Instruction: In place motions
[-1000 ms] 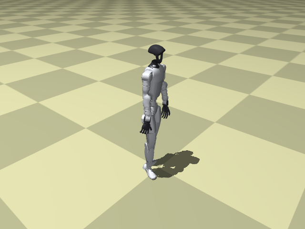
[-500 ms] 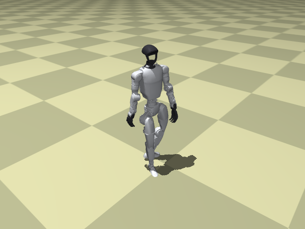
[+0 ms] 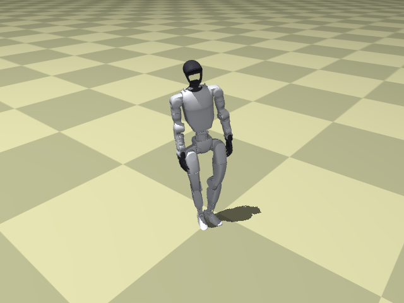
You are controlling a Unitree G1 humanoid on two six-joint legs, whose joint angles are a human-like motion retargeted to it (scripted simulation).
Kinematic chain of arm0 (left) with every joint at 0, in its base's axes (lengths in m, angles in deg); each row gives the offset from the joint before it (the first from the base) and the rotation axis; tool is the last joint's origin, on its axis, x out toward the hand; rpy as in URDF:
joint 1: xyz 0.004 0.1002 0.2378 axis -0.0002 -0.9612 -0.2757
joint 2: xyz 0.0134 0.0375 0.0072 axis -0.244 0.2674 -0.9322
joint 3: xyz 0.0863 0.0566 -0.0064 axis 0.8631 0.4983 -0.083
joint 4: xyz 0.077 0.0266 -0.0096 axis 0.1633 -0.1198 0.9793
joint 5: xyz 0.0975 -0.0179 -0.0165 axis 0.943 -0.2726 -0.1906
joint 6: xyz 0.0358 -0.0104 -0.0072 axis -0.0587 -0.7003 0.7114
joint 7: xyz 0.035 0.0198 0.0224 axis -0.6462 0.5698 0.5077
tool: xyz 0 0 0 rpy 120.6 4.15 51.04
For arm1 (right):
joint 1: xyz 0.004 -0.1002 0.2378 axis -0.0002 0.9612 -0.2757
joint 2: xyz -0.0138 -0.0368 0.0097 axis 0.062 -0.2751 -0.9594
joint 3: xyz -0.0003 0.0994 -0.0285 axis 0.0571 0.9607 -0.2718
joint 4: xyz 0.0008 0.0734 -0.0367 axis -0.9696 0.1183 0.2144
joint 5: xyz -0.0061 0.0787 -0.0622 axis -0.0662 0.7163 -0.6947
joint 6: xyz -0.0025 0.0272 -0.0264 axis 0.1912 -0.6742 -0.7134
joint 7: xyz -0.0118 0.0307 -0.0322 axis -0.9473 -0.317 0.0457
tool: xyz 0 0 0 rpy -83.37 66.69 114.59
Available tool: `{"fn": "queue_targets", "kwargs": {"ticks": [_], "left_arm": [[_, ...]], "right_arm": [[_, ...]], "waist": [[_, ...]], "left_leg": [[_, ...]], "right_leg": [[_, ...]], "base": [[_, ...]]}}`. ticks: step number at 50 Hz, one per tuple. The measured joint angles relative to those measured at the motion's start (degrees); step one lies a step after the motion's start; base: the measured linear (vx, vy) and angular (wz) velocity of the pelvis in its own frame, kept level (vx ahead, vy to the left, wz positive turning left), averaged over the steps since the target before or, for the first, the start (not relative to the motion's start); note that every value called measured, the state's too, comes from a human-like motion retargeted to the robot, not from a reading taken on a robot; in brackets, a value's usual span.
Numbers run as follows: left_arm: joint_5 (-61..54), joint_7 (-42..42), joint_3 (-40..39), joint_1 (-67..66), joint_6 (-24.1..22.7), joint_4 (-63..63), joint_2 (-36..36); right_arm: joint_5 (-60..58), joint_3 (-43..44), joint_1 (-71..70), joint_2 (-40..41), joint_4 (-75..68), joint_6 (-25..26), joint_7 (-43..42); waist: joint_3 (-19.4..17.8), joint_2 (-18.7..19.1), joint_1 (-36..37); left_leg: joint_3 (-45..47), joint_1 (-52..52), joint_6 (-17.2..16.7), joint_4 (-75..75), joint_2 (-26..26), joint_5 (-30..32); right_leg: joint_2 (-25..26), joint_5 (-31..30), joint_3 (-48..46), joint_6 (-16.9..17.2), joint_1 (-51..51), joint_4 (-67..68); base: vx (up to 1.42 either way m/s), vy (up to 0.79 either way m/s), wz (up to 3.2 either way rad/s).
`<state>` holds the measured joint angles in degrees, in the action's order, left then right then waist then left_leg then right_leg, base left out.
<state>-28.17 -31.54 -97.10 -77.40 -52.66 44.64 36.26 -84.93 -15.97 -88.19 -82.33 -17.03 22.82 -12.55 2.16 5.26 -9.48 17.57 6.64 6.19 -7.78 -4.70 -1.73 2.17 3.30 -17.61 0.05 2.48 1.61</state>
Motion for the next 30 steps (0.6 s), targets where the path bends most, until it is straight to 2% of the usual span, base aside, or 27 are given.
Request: {"fn": "queue_targets", "kwargs": {"ticks": [10, 18, 23, 28, 30], "left_arm": [[2.0, 1.5, 2.2, 1.0, -0.4, -3.9, -0.3], [2.0, 0.9, 1.5, 1.1, -0.4, -1.7, -0.1], [2.1, 0.9, 0.9, 0.7, -0.2, -0.7, -0.5], [2.3, 1.4, 0.5, 0.3, -0.1, -1.5, -1.5], [2.8, 1.6, 0.7, 0.2, 0.1, -2.0, -1.8]], "right_arm": [[-2.0, 2.8, 1.8, -3.2, -6.9, 2.1, -1.6], [-0.7, 4.5, 2.7, -4.0, -9.1, 2.9, -2.2], [0.0, 3.9, 2.9, -3.4, -8.0, 2.7, -1.9], [1.6, 2.5, 2.2, -2.1, -6.7, 2.0, -2.3], [2.0, 2.1, 2.2, -1.8, -6.3, 1.6, -2.3]], "waist": [[0.3, 0.3, 0.9], [0.7, 0.3, 1.4], [0.9, 0.6, 1.5], [0.3, 0.1, 1.3], [0.1, -0.4, 1.3]], "left_leg": [[-0.6, 0.3, 0.9, -0.2, -0.6, -0.8], [-1.0, 0.1, 1.5, 1.4, -0.8, -0.7], [-2.2, 1.4, 1.3, 1.0, 0.3, -0.5], [-2.4, 2.6, 0.7, 0.1, 1.9, -0.1], [-3.6, 2.8, 0.6, -0.1, 1.8, 0.2]], "right_leg": [[-0.3, -0.1, 0.3, 0.4, 0.0, 0.1], [-0.1, -0.8, 0.5, -0.2, 0.3, 0.6], [1.2, 0.7, 4.1, -0.7, 1.7, 3.2], [1.5, 1.8, 7.4, 1.3, 2.3, 6.3], [1.7, 1.3, 11.6, 1.4, 2.8, 7.2]], "base": [[0.02, 0.02, -0.03], [0.05, 0.07, 0.0], [0.0, 0.0, 0.0], [-0.01, -0.01, 0.29], [0.01, 0.0, 0.79]]}}
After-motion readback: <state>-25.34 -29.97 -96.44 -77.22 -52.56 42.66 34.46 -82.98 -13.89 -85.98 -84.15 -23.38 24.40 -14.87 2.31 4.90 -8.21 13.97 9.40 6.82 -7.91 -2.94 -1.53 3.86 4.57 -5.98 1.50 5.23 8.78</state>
